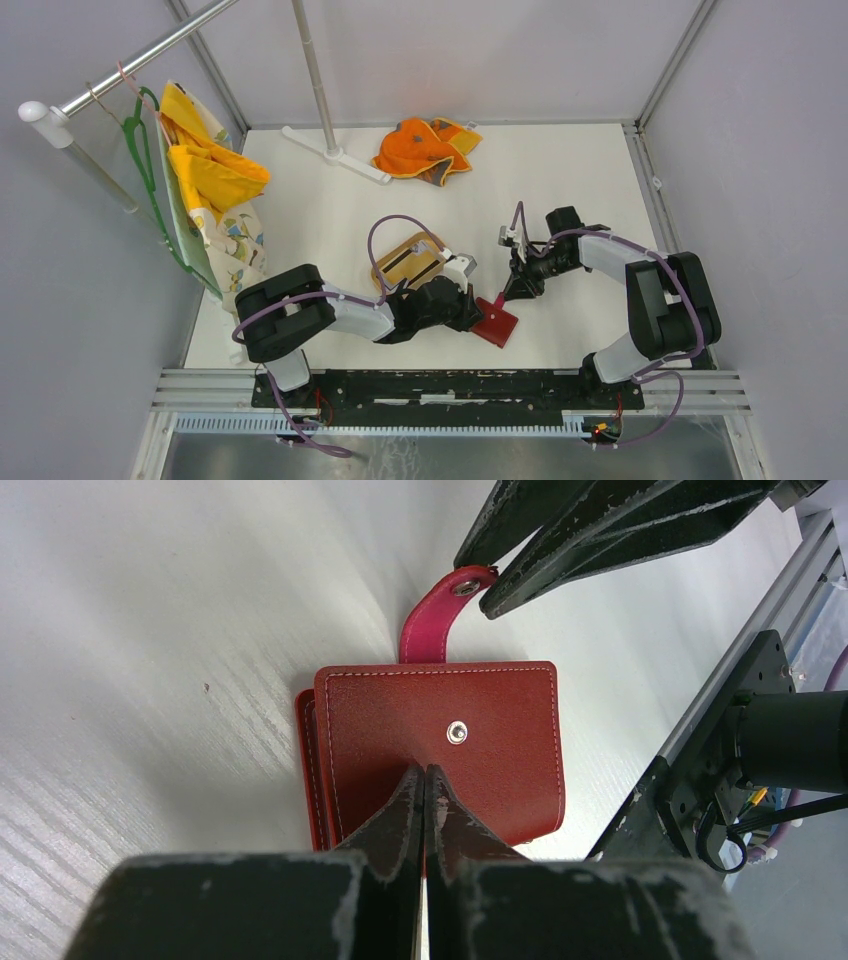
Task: Put the credit cards into the card holder
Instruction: Close the card holder at the center of the board.
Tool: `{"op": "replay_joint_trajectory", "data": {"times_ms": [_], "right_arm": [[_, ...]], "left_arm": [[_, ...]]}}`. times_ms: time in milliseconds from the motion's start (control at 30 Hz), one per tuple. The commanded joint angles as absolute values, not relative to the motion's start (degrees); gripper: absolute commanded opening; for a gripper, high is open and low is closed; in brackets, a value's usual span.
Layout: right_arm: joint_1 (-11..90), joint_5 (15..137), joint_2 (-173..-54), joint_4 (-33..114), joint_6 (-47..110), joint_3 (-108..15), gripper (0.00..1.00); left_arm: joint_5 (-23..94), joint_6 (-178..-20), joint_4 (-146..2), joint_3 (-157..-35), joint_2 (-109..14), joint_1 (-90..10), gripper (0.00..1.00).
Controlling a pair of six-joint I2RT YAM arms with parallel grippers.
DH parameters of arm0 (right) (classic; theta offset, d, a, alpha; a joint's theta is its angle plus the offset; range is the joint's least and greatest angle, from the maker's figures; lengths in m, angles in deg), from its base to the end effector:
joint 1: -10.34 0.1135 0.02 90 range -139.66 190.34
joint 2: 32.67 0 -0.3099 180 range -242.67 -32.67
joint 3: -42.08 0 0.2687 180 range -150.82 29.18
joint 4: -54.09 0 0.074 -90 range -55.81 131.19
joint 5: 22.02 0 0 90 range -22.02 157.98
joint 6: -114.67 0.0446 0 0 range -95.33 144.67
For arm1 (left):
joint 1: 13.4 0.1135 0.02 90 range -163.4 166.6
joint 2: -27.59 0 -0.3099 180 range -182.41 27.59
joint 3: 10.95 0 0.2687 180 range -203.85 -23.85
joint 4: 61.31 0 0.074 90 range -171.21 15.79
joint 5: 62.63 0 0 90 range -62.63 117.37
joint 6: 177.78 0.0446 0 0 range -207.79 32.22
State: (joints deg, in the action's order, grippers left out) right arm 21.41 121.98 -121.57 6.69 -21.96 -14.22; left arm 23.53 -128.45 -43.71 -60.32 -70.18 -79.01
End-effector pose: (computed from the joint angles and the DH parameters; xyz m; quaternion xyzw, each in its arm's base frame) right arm 0.2461 0.0849 0.1799 -0.4629 0.7584 0.4069 0.2121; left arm 0.1440 -0.3103 0.1589 0.1715 0.8521 -0.3775 0.3194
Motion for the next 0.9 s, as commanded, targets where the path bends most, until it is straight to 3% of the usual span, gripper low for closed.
{"op": "replay_joint_trajectory", "data": {"times_ms": [0, 533, 867], "right_arm": [[20.83, 123.95, -121.12, 7.09, -21.82, -16.19, 0.23], [20.02, 124.36, -120.31, 7.29, -21.58, -16.16, 0.25], [20.11, 124.76, -120.61, 8.46, -20.43, -15.73, 0.18]], "left_arm": [[24.64, -127.77, -43.03, -60.06, -71.10, -79.01, 0.02], [24.59, -127.71, -43.07, -60.12, -71.13, -79.03, 0.02], [24.75, -127.77, -43.01, -60.24, -71.22, -79.07, 0.02]]}}
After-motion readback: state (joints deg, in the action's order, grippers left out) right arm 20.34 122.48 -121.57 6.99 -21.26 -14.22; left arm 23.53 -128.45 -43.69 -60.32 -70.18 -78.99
